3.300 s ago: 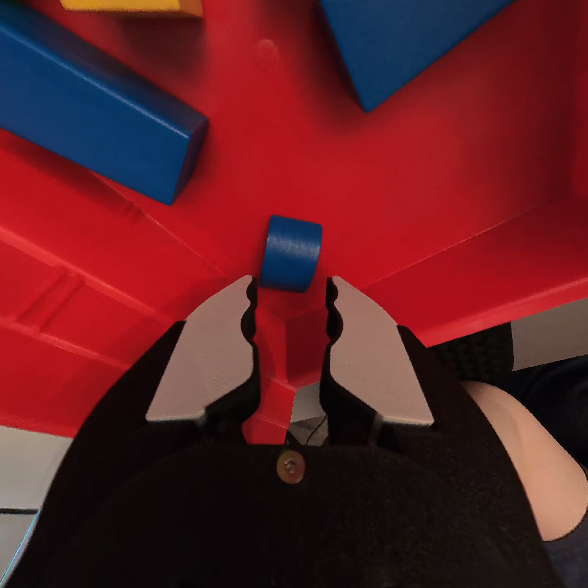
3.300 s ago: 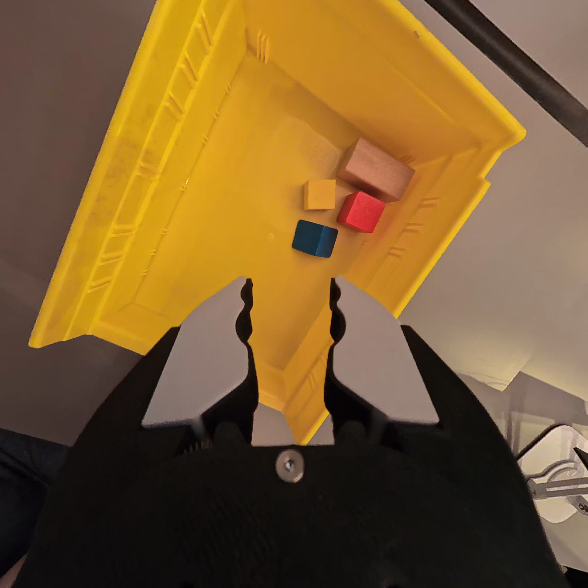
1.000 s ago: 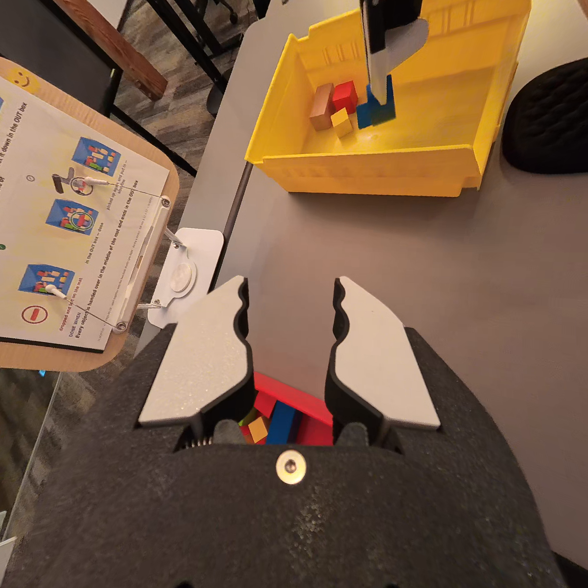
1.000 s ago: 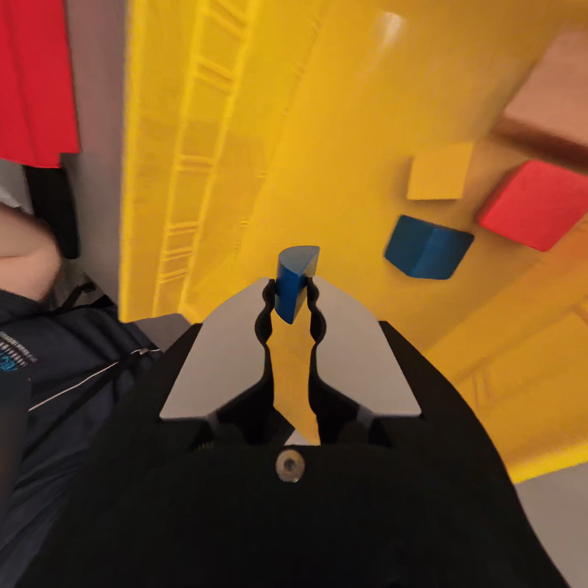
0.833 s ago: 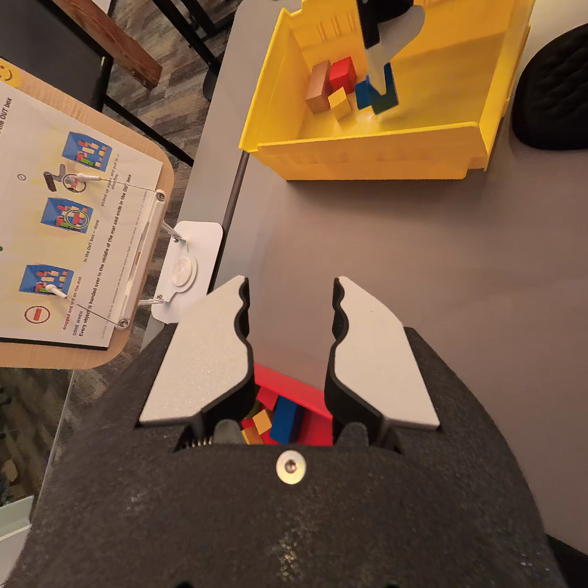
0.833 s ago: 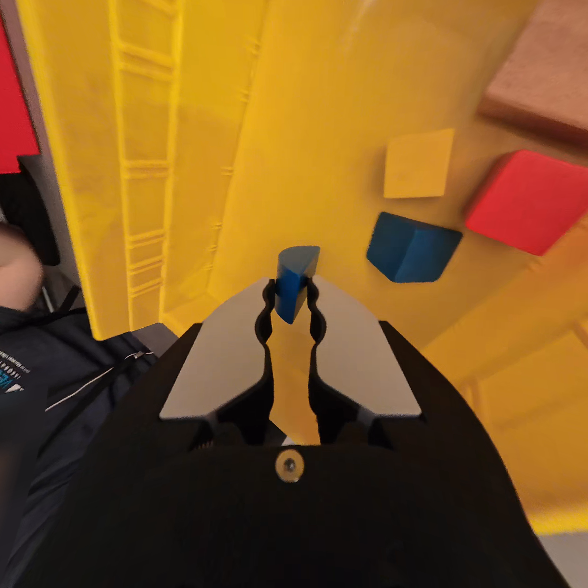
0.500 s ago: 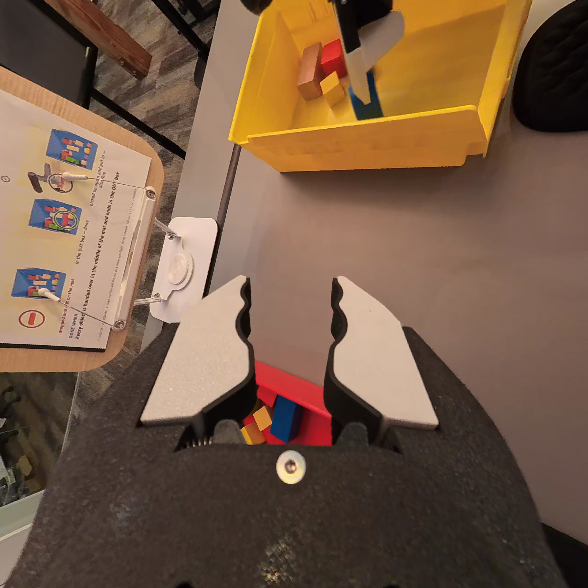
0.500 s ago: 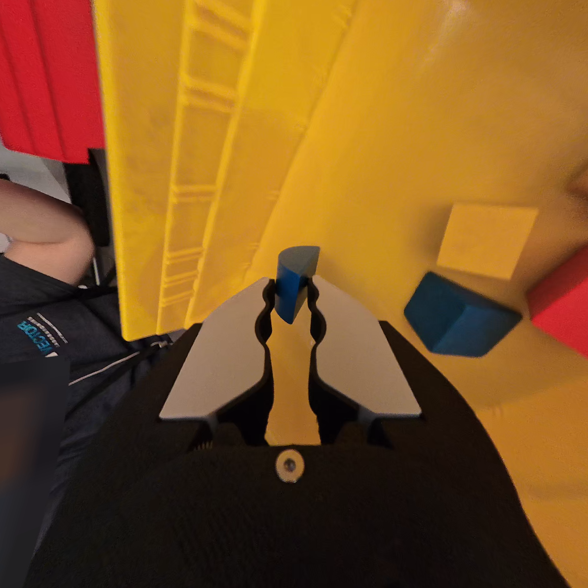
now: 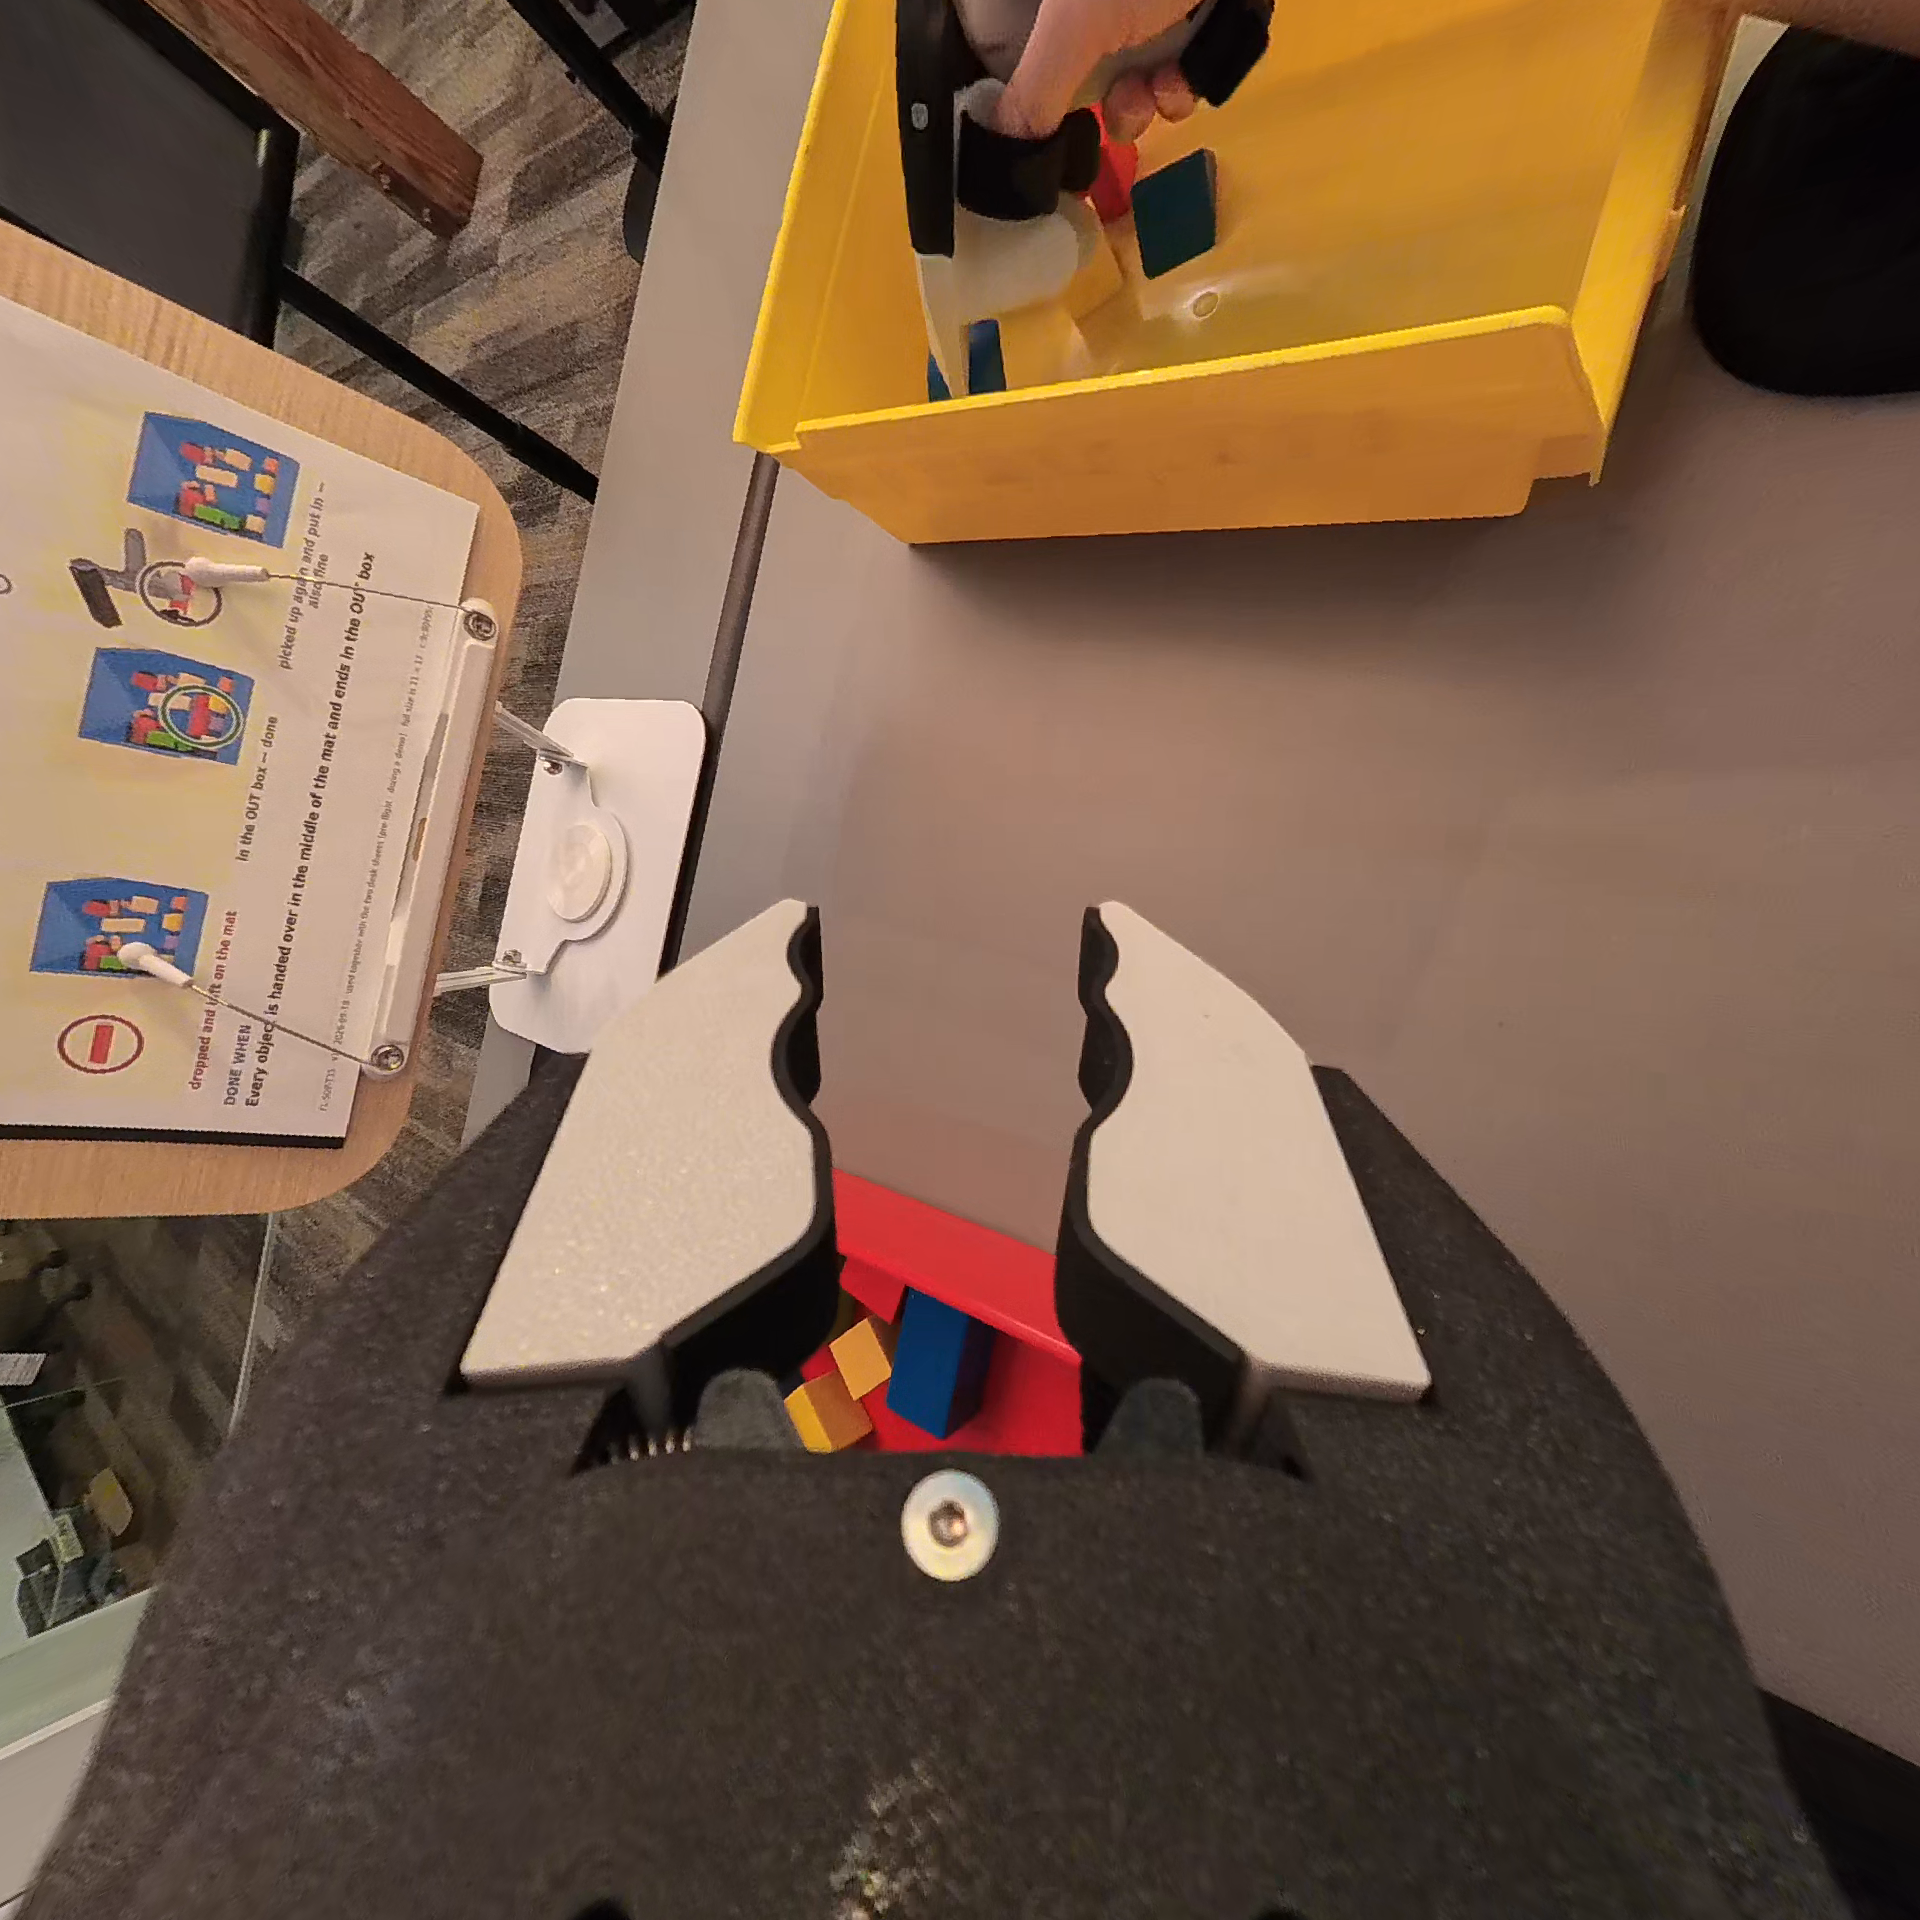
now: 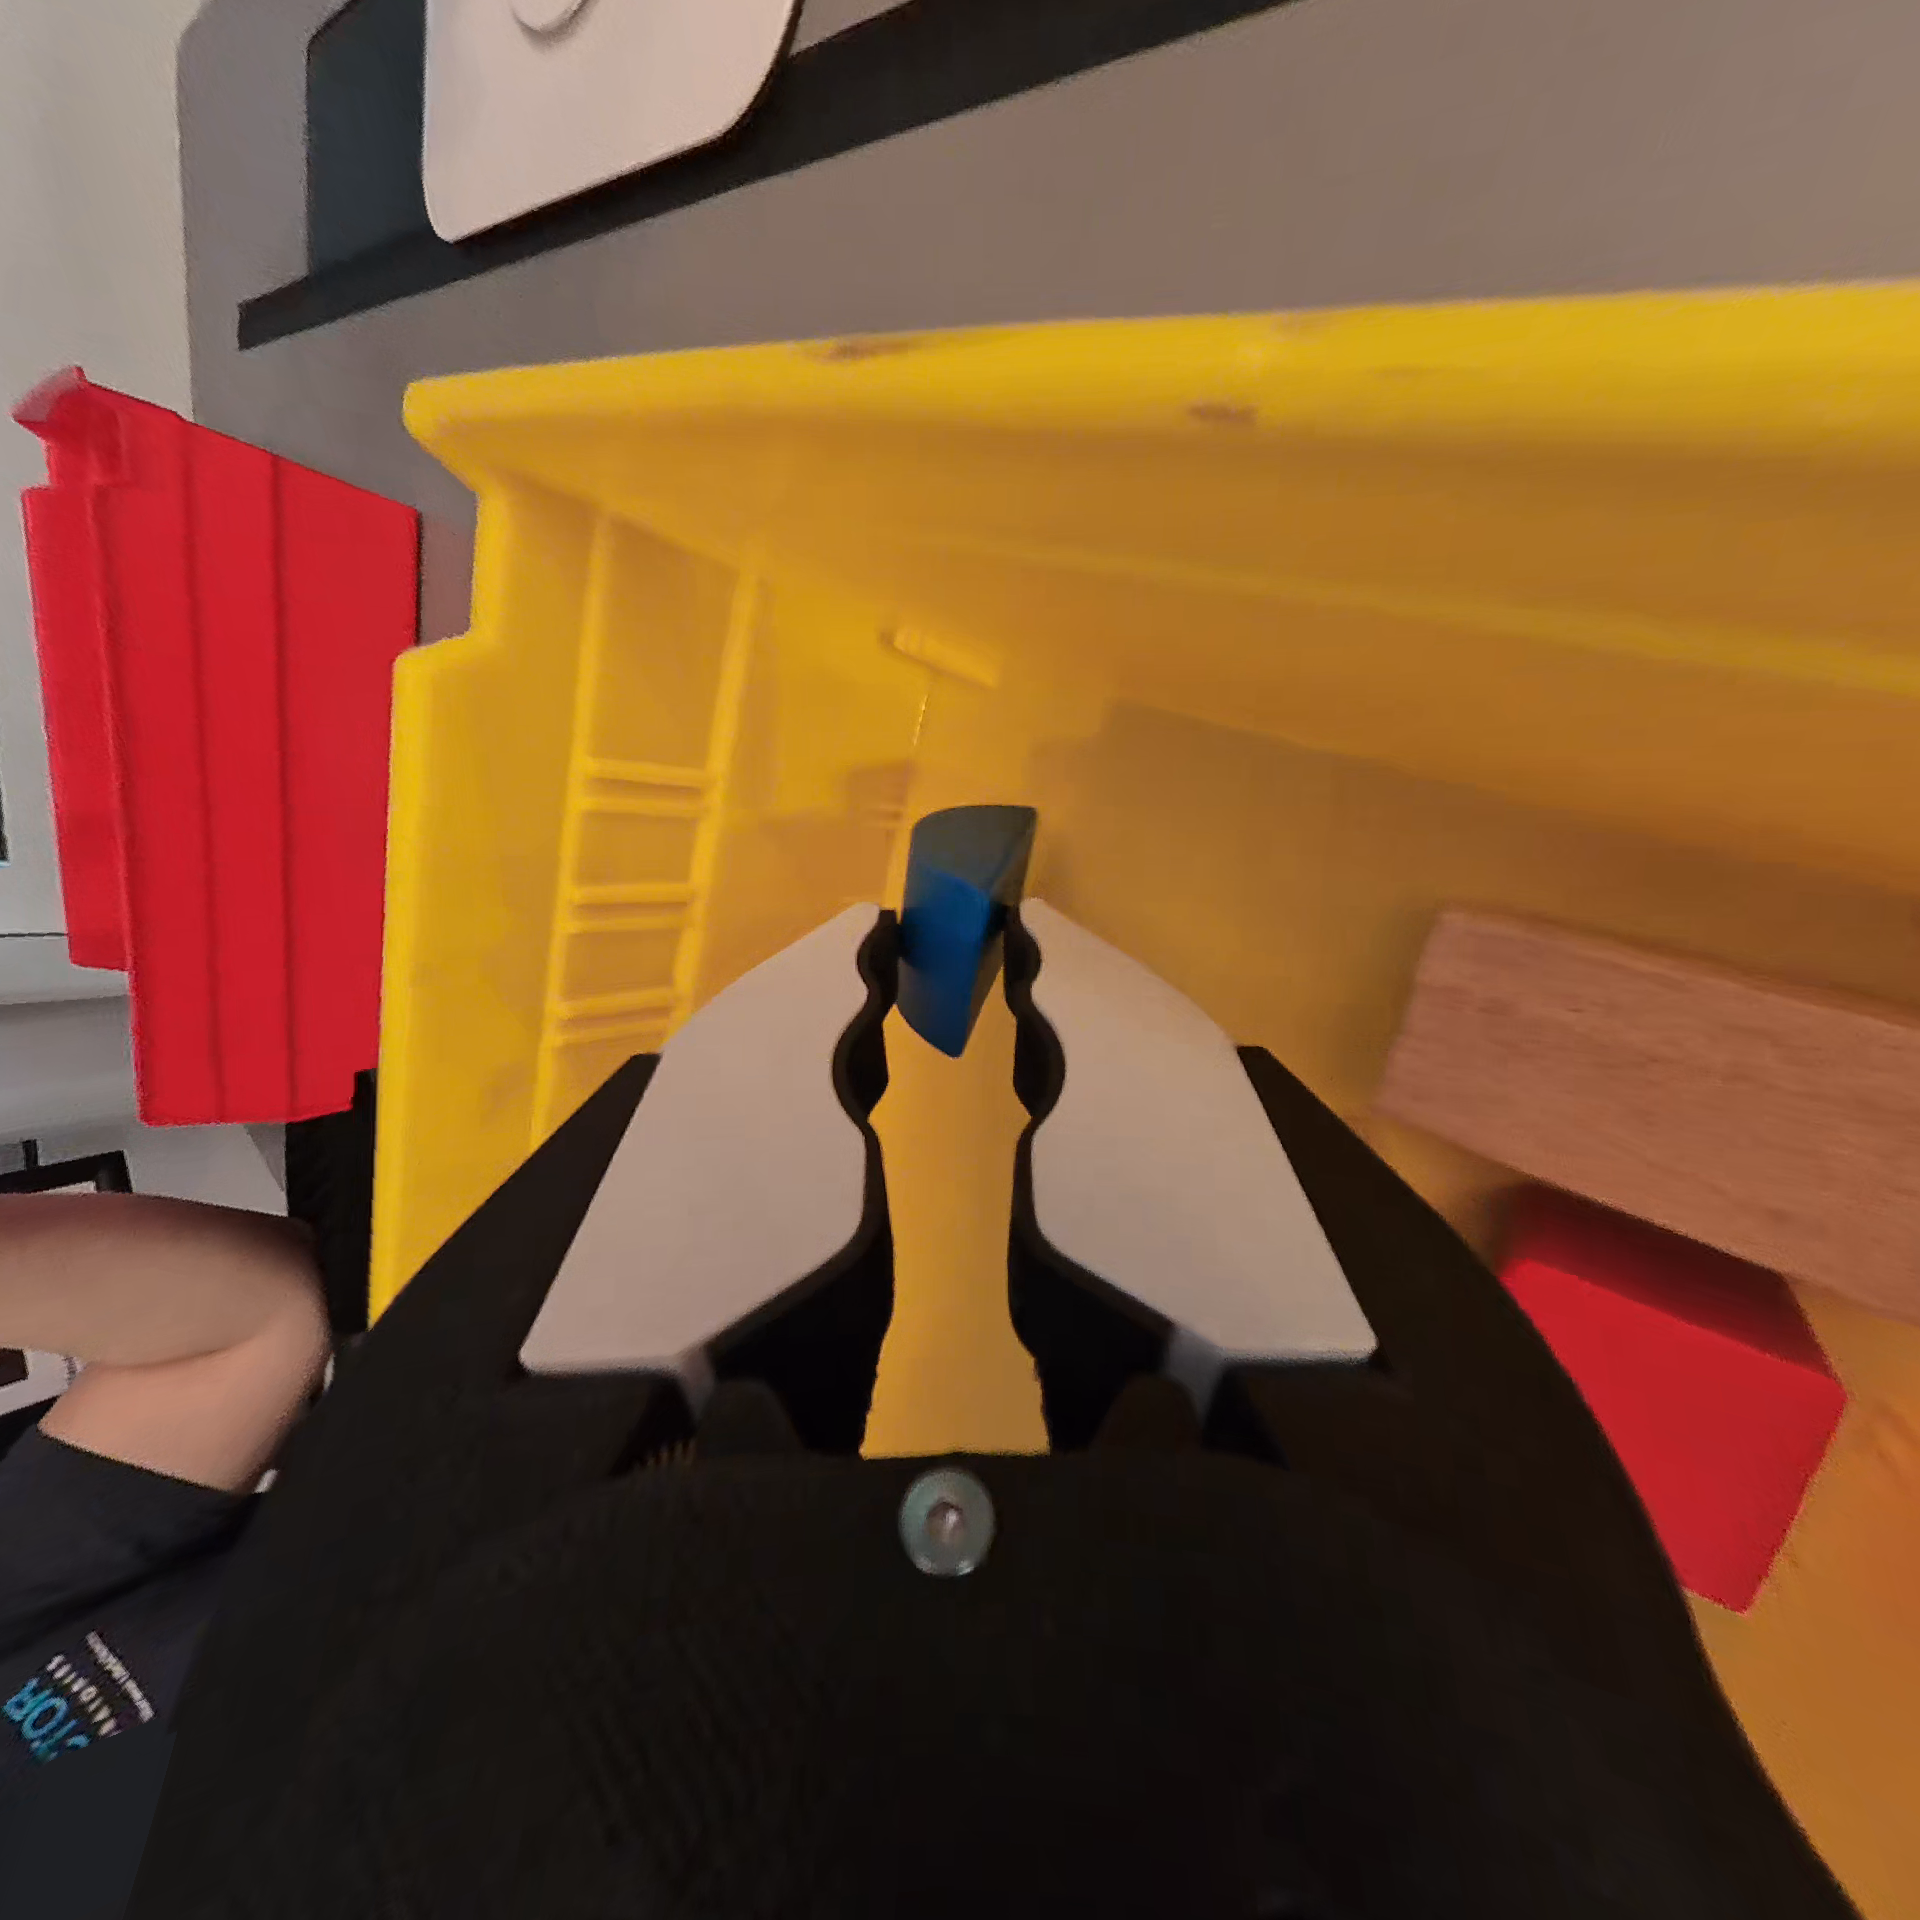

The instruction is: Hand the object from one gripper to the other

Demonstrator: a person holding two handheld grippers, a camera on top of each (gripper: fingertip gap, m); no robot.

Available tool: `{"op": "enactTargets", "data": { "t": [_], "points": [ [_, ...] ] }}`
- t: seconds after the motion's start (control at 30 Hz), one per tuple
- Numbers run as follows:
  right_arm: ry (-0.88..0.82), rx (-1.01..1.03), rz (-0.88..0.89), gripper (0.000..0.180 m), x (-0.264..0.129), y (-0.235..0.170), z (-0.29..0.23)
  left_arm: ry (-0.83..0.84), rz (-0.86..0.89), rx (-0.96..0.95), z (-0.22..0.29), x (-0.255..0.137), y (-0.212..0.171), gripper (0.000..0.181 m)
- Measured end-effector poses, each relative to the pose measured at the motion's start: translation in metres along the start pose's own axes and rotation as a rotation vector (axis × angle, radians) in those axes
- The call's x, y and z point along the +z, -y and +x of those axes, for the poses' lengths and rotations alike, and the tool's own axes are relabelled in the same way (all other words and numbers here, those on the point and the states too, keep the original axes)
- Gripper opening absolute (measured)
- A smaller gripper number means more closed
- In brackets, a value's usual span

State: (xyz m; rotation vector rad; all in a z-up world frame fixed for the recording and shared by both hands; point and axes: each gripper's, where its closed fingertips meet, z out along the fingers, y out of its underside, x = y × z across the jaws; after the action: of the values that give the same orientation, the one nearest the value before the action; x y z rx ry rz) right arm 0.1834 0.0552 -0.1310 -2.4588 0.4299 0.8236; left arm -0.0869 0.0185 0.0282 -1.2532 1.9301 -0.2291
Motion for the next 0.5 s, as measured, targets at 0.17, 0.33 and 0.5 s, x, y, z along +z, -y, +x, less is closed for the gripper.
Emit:
{"op": "enactTargets", "data": {
  "t": [0.17, 0.33, 0.5],
  "points": [
    [-0.018, 0.038, -0.007, 0.02, -0.004, 0.006, 0.01, -0.005, -0.002, 0.011, 0.003, 0.0, 0.001, 0.046],
    [-0.03, 0.068, -0.026, 0.021, -0.007, 0.009, 0.017, -0.013, 0.001, 0.013, 0.004, 0.001, 0.002, 0.046],
    [-0.053, 0.075, -0.031, 0.025, -0.009, 0.008, 0.024, -0.015, -0.009, 0.01, 0.003, 0.003, 0.0, 0.046]
  ]
}}
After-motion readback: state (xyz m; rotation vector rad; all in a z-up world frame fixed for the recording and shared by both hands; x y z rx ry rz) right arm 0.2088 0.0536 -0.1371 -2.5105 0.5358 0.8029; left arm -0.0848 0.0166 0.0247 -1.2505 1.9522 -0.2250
